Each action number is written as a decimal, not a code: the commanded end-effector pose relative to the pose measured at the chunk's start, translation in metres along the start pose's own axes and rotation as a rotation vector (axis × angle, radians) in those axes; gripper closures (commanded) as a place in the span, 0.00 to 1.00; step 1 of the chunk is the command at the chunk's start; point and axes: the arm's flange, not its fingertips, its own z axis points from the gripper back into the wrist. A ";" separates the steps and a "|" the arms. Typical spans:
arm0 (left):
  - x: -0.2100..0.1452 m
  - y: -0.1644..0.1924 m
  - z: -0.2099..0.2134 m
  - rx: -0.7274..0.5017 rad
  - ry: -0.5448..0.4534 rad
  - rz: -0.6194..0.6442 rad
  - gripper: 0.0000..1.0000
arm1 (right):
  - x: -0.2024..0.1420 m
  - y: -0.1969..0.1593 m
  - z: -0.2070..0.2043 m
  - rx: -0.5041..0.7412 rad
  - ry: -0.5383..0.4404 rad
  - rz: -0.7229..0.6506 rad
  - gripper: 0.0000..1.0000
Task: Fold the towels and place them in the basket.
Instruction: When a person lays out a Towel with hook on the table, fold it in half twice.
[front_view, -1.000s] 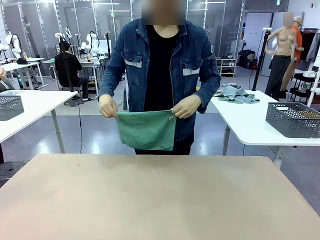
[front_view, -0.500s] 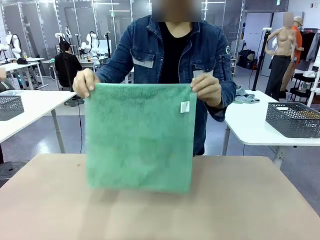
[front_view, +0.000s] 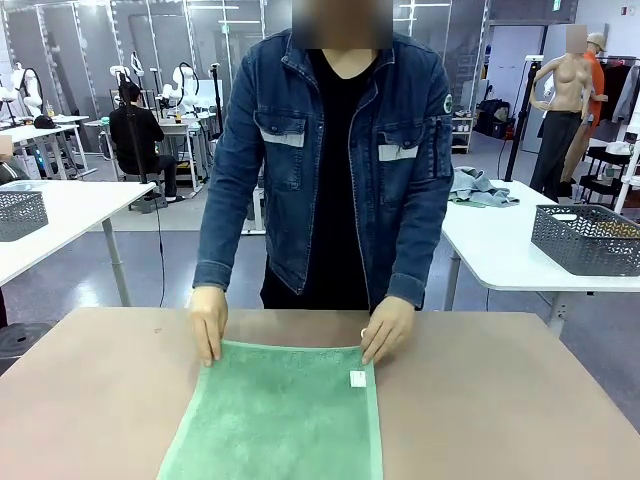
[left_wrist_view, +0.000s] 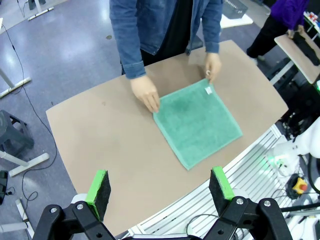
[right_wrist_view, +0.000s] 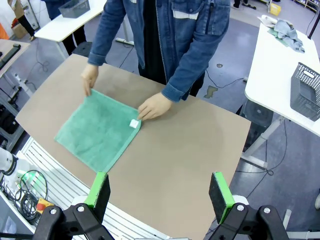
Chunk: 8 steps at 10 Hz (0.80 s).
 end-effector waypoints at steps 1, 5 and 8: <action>0.001 -0.002 -0.001 -0.010 0.005 -0.015 0.00 | 0.000 0.001 0.001 0.006 -0.002 0.005 0.00; 0.001 -0.002 -0.001 -0.010 0.005 -0.015 0.00 | 0.000 0.001 0.001 0.006 -0.002 0.005 0.00; 0.001 -0.002 -0.001 -0.010 0.005 -0.015 0.00 | 0.000 0.001 0.001 0.006 -0.002 0.005 0.00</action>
